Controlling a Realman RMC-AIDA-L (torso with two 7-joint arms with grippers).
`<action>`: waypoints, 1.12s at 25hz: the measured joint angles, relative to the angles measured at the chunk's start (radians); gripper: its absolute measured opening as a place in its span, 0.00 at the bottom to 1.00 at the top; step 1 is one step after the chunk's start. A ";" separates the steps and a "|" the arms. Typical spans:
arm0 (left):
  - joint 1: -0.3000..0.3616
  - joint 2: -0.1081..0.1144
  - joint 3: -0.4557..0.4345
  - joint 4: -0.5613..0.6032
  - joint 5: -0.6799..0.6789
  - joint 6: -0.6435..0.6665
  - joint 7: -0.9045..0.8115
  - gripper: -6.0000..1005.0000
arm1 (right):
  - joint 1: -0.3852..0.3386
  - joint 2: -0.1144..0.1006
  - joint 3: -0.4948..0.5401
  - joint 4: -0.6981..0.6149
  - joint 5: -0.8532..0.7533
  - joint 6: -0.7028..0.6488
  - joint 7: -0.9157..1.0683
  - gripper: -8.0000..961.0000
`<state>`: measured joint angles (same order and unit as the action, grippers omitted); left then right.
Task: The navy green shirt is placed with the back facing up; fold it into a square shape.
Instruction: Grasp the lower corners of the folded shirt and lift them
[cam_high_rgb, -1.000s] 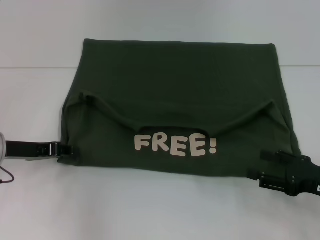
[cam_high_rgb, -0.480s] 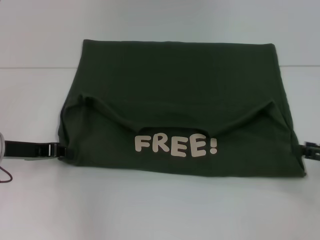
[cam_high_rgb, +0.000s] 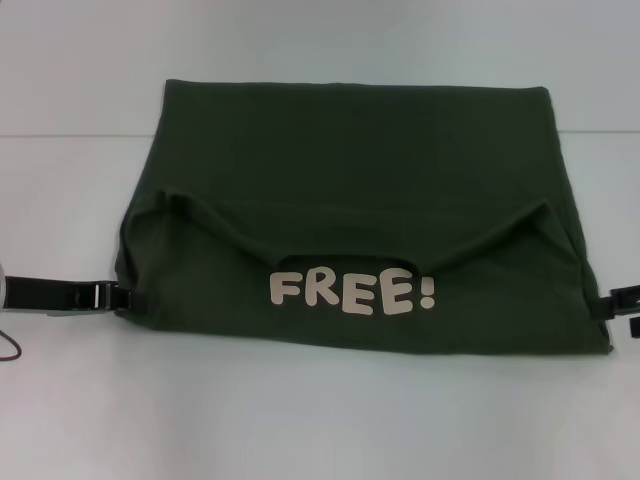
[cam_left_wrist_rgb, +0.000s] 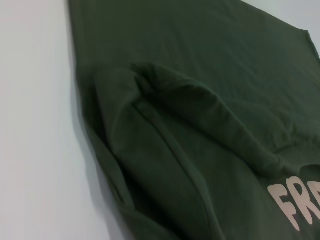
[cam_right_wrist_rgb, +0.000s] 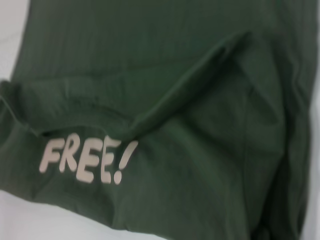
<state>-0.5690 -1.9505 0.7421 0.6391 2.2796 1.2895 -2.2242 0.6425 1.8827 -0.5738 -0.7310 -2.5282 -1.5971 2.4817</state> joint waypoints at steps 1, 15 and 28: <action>-0.001 0.000 0.001 0.000 0.000 0.002 0.000 0.02 | 0.016 0.004 -0.005 0.006 -0.019 0.004 0.007 0.92; -0.003 0.004 -0.003 0.004 0.000 0.022 0.000 0.02 | 0.055 0.020 -0.010 0.092 -0.036 0.111 -0.001 0.92; -0.006 0.004 -0.003 0.004 -0.001 0.027 0.000 0.02 | 0.076 0.033 -0.026 0.114 -0.039 0.142 -0.016 0.89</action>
<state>-0.5747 -1.9465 0.7387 0.6434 2.2787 1.3167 -2.2242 0.7190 1.9153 -0.5997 -0.6173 -2.5677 -1.4554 2.4660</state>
